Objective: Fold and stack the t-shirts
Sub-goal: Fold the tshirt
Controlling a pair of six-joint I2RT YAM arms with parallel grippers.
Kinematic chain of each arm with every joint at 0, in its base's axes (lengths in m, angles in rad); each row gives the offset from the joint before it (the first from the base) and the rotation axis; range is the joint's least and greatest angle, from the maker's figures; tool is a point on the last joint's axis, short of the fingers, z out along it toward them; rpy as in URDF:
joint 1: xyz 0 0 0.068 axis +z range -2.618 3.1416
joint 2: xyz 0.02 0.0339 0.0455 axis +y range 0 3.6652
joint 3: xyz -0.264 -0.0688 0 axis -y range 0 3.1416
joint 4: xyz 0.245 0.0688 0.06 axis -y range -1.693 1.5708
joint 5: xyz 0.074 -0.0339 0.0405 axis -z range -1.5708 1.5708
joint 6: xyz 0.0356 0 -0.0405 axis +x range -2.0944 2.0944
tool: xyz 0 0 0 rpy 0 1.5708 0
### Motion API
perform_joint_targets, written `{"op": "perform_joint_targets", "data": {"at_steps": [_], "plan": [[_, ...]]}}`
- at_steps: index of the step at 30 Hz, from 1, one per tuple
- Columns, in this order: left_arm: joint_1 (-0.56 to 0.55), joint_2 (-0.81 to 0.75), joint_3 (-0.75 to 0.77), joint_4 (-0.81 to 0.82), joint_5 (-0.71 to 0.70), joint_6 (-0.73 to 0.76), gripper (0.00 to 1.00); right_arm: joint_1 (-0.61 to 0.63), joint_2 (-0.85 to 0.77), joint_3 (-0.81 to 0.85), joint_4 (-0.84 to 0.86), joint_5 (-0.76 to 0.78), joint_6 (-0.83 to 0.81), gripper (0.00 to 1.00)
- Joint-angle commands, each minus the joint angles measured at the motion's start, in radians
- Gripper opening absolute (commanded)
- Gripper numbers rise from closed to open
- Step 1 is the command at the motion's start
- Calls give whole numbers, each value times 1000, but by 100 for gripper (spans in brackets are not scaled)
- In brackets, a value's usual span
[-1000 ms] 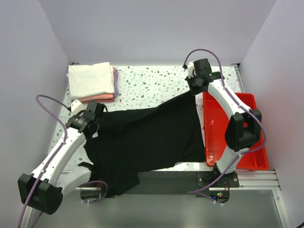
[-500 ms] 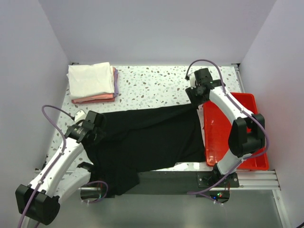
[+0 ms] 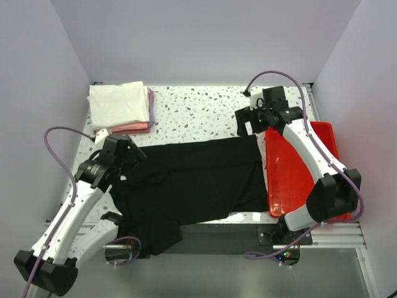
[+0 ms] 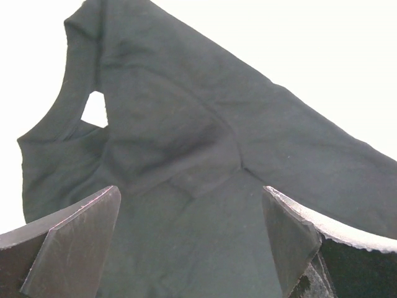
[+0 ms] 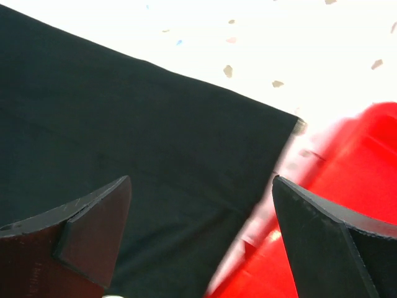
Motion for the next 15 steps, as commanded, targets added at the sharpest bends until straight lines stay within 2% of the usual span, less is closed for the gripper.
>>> {"op": "perform_joint_targets", "data": {"at_steps": [1, 4, 9, 13, 15], "plan": [[-3, 93, 18, 178, 39, 82, 100, 28, 2, -7, 101, -152, 119, 99], [6, 205, -11, 268, 27, 91, 100, 77, 54, -37, 135, -116, 179, 99], [112, 358, -87, 501, 128, 133, 100, 96, 201, -44, 166, -100, 291, 99], [139, 457, -184, 684, 185, 133, 100, 96, 339, -39, 189, -60, 331, 99], [156, 524, -186, 742, 214, 140, 100, 94, 374, -25, 187, -49, 345, 99]]}}
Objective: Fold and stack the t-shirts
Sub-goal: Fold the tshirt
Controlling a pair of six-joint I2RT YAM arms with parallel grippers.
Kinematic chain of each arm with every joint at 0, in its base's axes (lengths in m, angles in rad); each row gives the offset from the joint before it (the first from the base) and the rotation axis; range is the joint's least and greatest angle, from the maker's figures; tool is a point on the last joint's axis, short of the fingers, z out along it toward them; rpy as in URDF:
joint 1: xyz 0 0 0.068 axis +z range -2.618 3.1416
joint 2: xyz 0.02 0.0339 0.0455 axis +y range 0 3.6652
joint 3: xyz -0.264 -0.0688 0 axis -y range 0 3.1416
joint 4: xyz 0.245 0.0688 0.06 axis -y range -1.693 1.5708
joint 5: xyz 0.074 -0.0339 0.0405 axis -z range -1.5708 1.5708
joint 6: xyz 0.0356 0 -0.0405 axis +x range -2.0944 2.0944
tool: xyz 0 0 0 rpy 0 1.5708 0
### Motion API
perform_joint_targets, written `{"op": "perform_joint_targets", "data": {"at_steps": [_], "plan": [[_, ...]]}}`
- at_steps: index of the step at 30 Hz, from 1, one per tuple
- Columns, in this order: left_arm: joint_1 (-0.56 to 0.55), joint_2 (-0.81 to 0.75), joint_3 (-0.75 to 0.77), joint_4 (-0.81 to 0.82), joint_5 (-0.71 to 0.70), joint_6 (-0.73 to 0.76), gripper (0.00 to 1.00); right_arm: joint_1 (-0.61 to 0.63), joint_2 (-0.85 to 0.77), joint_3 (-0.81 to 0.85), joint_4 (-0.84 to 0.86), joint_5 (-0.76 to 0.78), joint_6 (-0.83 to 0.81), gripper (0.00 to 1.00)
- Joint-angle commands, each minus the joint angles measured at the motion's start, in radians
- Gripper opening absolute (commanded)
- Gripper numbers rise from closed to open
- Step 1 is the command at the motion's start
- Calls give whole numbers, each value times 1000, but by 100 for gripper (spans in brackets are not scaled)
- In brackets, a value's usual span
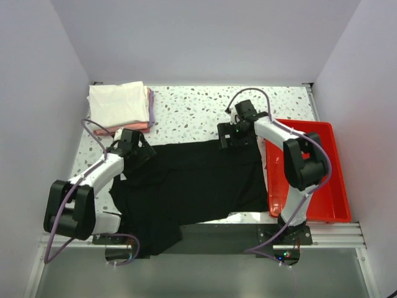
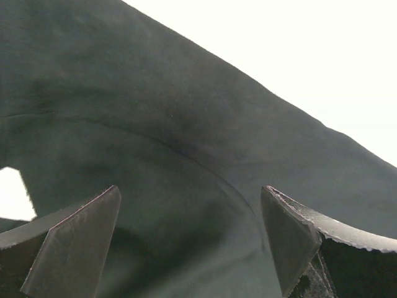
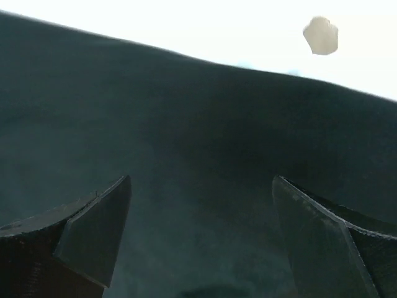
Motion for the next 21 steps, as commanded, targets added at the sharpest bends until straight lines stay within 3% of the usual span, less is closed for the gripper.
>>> {"op": "perform_joint_targets", "data": {"at_steps": [1, 13, 21], "plan": [[23, 91, -13, 211, 63, 41, 100, -3, 45, 24, 23, 62, 69, 99], [74, 346, 136, 232, 34, 110, 100, -45, 187, 135, -32, 163, 26, 99], [75, 321, 291, 179, 31, 168, 100, -45, 221, 357, -121, 176, -74, 99]]}}
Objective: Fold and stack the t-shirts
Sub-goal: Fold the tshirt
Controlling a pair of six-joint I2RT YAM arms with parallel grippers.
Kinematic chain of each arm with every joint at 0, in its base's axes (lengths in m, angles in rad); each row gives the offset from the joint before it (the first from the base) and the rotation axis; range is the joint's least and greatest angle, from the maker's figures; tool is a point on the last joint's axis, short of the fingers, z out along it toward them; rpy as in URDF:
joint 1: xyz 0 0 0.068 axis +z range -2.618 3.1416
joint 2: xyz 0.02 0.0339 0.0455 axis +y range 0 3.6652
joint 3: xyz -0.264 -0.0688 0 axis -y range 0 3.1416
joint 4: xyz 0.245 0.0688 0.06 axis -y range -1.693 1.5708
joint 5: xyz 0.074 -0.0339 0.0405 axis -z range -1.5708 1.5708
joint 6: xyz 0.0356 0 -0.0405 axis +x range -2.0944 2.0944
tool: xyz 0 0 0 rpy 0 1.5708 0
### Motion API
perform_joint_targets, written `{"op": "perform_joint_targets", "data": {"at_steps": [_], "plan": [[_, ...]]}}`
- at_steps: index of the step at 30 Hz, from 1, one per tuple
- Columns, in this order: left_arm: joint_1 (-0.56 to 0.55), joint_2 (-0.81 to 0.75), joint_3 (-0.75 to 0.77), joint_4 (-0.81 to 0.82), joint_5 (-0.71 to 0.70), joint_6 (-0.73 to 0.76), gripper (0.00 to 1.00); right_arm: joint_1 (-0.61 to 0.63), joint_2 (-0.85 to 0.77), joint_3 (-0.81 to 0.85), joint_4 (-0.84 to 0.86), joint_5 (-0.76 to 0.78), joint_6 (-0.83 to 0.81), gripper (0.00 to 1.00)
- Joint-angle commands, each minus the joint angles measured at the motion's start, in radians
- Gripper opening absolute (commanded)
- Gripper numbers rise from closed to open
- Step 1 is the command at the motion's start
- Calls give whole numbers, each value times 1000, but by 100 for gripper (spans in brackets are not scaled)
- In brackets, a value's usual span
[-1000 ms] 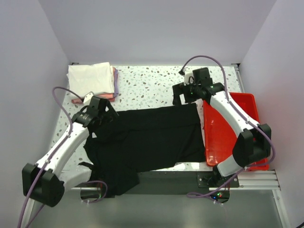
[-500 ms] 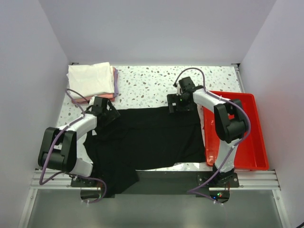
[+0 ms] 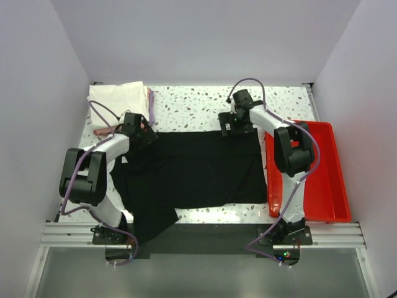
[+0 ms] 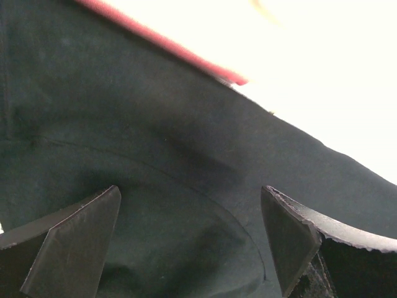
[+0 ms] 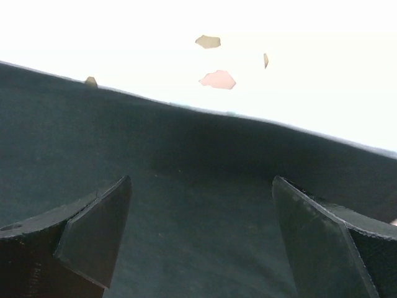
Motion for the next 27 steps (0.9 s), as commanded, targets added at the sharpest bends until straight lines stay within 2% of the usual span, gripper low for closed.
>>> {"op": "perform_joint_targets", "data": {"at_steps": [1, 4, 9, 14, 17, 18, 21, 27], "plan": [[13, -58, 93, -52, -25, 48, 100, -4, -52, 95, -52, 14, -66, 99], [-11, -149, 93, -110, -50, 43, 100, 16, -142, 69, -59, 26, -78, 99], [-192, -264, 64, -261, -208, 42, 100, 51, -324, -85, -45, 53, 5, 99], [-272, -351, -59, -298, -150, 46, 98, 51, -553, -355, 23, 56, 104, 99], [-284, -355, -108, -266, -86, 71, 86, 51, -618, -431, 20, 66, 119, 99], [-286, -350, -120, -255, -73, 79, 79, 49, -644, -438, 13, 69, 118, 99], [-289, -321, -133, -213, -30, 89, 69, 49, -689, -472, -5, 69, 115, 99], [-295, -261, -133, -173, -1, 89, 57, 51, -733, -503, -26, 92, 103, 99]]}}
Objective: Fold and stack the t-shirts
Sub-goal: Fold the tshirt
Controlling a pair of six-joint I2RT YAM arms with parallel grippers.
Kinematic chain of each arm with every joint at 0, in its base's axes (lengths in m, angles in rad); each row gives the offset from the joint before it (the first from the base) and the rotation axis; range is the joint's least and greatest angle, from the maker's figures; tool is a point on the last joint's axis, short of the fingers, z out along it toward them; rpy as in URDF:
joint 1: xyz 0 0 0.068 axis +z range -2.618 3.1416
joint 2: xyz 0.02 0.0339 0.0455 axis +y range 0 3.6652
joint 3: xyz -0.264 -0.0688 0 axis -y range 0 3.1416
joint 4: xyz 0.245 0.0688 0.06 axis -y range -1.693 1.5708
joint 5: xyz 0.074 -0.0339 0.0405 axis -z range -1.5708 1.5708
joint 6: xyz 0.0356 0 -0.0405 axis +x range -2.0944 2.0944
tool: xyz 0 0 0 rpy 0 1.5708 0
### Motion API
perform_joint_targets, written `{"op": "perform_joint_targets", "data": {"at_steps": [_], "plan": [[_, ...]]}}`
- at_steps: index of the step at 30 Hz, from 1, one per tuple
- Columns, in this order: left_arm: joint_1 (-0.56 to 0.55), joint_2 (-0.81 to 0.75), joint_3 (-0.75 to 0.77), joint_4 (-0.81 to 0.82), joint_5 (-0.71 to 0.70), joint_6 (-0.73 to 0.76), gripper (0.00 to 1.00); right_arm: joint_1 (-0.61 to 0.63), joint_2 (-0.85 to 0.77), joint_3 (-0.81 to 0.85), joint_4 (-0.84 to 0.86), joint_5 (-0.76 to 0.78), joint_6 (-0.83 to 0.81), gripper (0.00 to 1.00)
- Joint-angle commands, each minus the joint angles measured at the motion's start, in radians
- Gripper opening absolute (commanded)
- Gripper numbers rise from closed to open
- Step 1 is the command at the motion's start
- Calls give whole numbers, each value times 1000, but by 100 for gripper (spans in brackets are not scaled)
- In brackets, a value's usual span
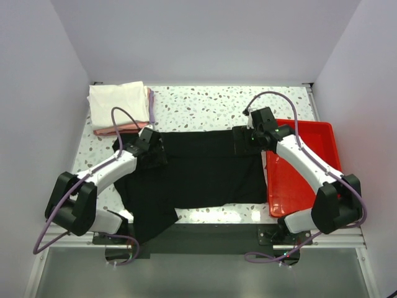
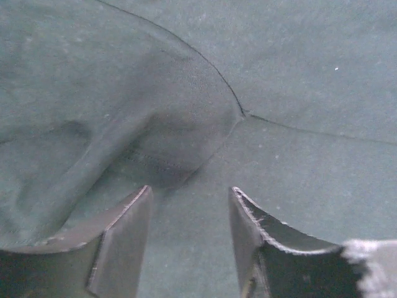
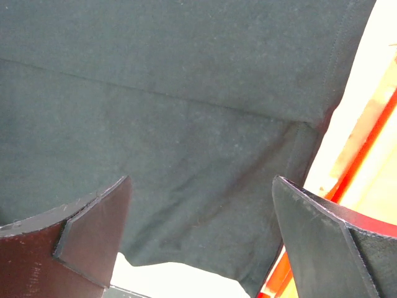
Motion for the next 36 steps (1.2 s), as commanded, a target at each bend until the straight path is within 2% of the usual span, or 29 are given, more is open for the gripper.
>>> {"op": "perform_joint_targets", "data": {"at_steps": [1, 12, 15, 18, 22, 24, 28, 33, 36], "plan": [[-7, 44, 3, 59, 21, 23, 55, -1, -53, -9, -8, 31, 7, 99], [-7, 174, 47, 45, -31, 40, 41, -3, -66, -22, -17, 71, -8, 99], [-7, 188, 49, 42, -36, 42, 31, -4, -66, -23, -17, 77, -10, 99], [-7, 182, 55, 44, -22, 40, 22, -4, -70, -22, -17, 76, -11, 99], [-7, 154, 75, 13, -22, 39, 19, -3, -64, -20, -20, 81, -16, 99], [-9, 135, 86, -10, -17, 34, 12, -3, -61, -20, -22, 81, -14, 99], [-12, 113, 116, -70, -17, 25, 10, -3, -53, -20, -23, 85, -16, 99], [-12, 91, 142, -108, 62, 40, 1, -3, -47, -22, -25, 84, -17, 99], [-15, 85, 159, -137, 104, 57, 1, -3, -52, -22, -29, 84, -19, 99]]}}
